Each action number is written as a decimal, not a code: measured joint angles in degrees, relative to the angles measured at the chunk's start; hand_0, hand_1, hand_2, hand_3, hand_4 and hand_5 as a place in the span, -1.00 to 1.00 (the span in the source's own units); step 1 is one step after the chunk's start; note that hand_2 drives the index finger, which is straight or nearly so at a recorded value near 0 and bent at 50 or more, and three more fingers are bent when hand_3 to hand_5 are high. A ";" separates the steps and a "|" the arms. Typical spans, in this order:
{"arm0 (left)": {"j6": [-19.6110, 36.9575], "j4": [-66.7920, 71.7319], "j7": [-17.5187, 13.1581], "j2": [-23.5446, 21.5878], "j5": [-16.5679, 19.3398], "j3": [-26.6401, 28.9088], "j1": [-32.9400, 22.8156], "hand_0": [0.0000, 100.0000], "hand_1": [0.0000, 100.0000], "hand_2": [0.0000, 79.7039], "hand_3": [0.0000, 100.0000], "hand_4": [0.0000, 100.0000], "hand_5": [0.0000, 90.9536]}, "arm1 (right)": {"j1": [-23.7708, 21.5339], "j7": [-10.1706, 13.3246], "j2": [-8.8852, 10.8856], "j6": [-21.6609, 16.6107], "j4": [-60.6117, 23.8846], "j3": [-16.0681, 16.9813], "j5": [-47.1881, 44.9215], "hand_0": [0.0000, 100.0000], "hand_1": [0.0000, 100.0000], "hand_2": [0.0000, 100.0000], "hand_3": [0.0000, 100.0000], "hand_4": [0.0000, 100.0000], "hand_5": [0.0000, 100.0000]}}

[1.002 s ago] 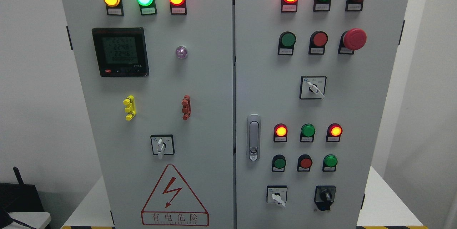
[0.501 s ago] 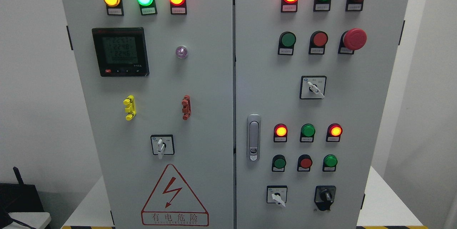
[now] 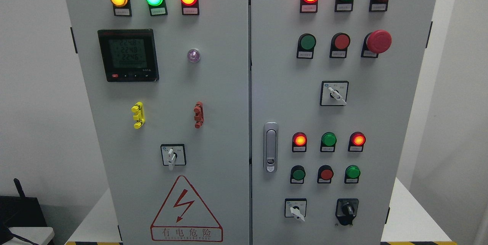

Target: Turn on light switch 1

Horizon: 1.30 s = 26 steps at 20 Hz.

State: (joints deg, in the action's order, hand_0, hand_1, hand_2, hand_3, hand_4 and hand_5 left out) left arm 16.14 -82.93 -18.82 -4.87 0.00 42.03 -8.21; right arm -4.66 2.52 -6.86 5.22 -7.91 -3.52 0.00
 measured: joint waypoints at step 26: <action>-9.69 -26.13 14.29 -1.28 0.00 -18.93 16.75 -0.80 -0.49 0.11 0.26 0.34 0.34 | 0.00 0.00 0.00 0.00 0.00 0.00 0.00 -0.76 -0.22 -1.00 -1.00 -1.00 -1.00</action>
State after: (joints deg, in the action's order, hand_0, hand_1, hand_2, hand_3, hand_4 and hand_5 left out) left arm 6.46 -109.06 -4.54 -6.15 0.00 23.10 8.54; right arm -4.66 2.52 -6.86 5.22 -7.91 -3.52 0.00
